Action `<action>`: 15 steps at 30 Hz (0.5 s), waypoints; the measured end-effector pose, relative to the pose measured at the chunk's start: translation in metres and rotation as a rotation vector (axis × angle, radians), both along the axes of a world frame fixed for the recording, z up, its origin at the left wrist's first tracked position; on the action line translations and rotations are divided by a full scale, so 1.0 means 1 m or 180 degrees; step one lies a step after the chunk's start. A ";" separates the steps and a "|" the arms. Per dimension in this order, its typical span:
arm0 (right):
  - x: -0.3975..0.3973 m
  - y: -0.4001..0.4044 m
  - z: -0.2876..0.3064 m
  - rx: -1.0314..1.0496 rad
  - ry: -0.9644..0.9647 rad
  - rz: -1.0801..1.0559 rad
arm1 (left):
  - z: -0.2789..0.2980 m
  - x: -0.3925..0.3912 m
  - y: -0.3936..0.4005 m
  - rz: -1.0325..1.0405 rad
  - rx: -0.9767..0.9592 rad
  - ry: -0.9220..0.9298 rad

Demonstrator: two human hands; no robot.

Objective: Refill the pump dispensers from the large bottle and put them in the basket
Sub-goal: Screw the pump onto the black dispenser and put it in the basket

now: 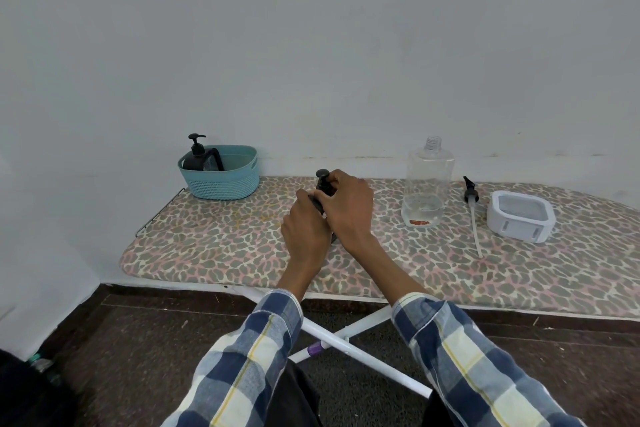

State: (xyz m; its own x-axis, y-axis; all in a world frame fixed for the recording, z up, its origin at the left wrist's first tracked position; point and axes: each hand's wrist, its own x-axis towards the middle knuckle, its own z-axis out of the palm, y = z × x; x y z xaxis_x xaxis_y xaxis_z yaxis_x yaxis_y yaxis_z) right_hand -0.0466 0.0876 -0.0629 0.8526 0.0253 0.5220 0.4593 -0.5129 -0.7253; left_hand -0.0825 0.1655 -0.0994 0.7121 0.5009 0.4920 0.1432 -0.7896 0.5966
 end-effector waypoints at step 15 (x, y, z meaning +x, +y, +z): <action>0.014 -0.050 0.035 -0.0636 0.0059 0.1619 | -0.002 -0.002 0.006 -0.0123 -0.0072 -0.0019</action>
State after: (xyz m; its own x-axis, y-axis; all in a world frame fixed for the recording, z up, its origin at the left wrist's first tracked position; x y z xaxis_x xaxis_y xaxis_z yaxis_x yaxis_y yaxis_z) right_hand -0.0323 0.0375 -0.0277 0.7159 0.5340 0.4499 0.6735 -0.3579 -0.6468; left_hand -0.0849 0.1715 -0.1015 0.7283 0.4839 0.4852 0.1091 -0.7809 0.6150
